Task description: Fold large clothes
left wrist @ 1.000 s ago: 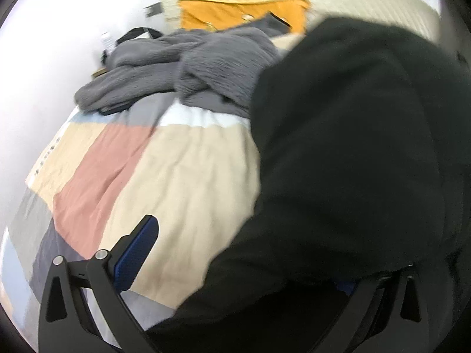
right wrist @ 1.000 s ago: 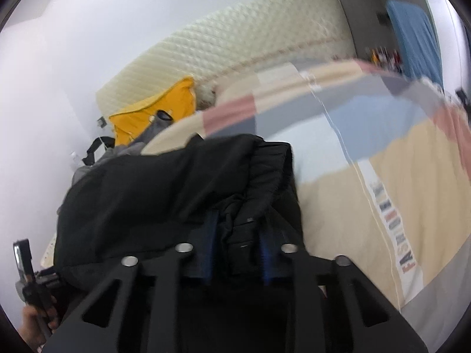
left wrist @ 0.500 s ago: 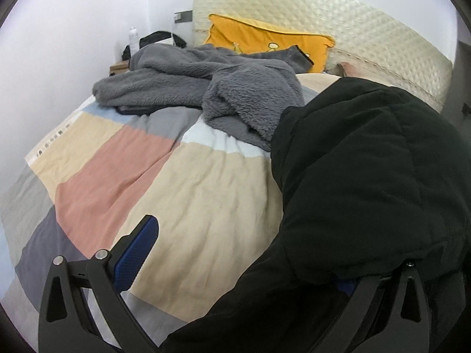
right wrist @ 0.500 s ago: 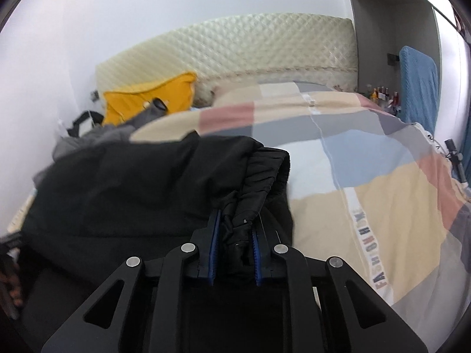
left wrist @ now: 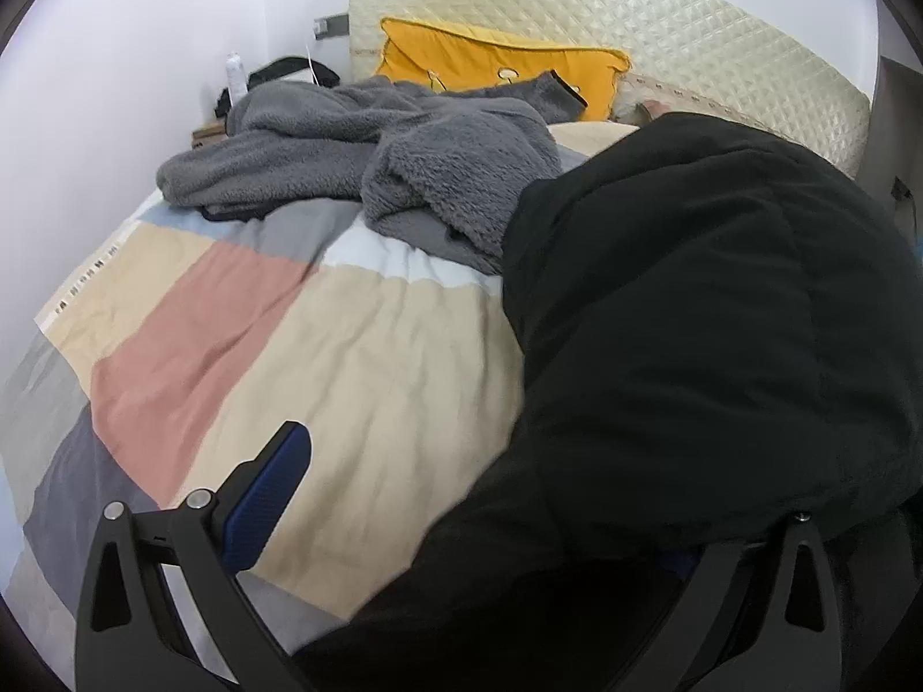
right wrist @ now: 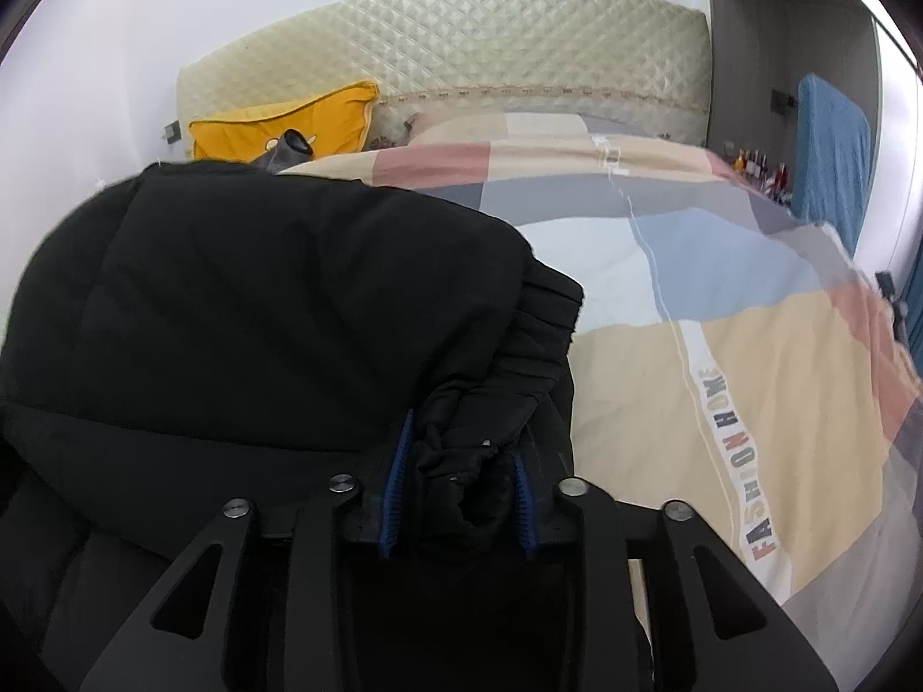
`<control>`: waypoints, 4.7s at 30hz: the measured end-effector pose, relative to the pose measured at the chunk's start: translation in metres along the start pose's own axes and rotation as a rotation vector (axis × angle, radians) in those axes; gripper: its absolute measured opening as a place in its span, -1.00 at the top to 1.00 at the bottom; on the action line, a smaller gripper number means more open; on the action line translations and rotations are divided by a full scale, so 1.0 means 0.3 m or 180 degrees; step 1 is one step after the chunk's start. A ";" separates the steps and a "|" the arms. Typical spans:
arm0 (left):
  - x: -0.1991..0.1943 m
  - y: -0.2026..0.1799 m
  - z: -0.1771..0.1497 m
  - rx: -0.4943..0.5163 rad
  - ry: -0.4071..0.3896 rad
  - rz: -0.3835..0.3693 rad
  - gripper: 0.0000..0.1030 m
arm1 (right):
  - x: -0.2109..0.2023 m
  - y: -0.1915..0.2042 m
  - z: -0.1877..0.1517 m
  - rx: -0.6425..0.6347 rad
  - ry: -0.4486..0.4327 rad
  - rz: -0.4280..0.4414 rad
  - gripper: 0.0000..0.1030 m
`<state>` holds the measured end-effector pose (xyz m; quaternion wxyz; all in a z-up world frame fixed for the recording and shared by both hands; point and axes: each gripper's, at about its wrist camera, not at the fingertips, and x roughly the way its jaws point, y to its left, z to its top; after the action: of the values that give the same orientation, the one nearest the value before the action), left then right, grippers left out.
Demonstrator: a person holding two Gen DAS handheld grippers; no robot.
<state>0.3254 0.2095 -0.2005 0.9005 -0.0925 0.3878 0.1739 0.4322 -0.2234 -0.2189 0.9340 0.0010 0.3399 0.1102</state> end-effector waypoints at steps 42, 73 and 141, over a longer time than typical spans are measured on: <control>-1.117 0.046 0.129 0.0131 -0.0580 -0.0823 -0.98 | -1.357 0.226 0.090 0.0203 -0.1268 0.0343 -0.58; -1.116 0.615 -0.148 -0.0236 0.0032 -0.1486 -0.99 | -1.343 -0.242 -0.319 0.0481 -0.0303 0.0695 -0.61; -0.750 0.396 -0.345 -0.0750 0.0758 -0.2212 0.79 | -1.084 -0.059 -0.423 0.1234 -0.0274 0.1442 0.85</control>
<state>0.0670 0.2335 -0.1106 0.8376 -0.3408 0.4125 -0.1103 0.1131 -0.3172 -0.1112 0.8816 0.2598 0.3058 0.2488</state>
